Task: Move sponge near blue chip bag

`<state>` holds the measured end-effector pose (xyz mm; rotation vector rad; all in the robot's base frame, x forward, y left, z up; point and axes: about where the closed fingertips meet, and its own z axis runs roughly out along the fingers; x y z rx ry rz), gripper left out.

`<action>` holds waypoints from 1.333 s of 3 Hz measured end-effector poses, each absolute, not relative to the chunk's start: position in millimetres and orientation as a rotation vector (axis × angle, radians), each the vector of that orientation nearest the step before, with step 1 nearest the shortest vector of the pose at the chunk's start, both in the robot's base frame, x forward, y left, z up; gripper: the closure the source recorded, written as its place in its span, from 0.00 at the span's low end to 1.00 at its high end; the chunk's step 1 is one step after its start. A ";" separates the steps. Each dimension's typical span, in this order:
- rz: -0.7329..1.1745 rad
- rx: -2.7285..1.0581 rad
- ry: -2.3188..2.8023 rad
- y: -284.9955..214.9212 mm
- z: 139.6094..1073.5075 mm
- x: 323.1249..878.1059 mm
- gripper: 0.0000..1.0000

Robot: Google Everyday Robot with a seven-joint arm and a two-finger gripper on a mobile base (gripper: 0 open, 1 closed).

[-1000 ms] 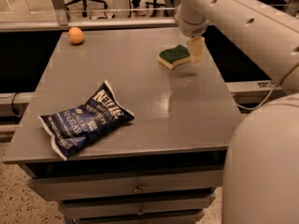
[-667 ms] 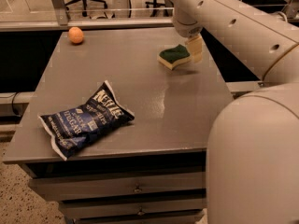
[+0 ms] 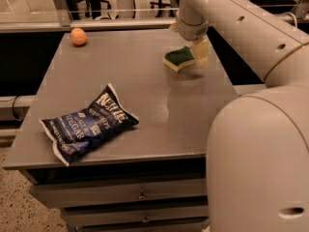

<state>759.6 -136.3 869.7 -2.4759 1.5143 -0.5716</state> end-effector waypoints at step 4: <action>-0.438 -2.597 1.382 -103.9 849.4 756.2 0.41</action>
Offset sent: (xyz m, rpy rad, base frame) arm -0.0068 0.0329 -0.0132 0.0122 0.0848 0.1294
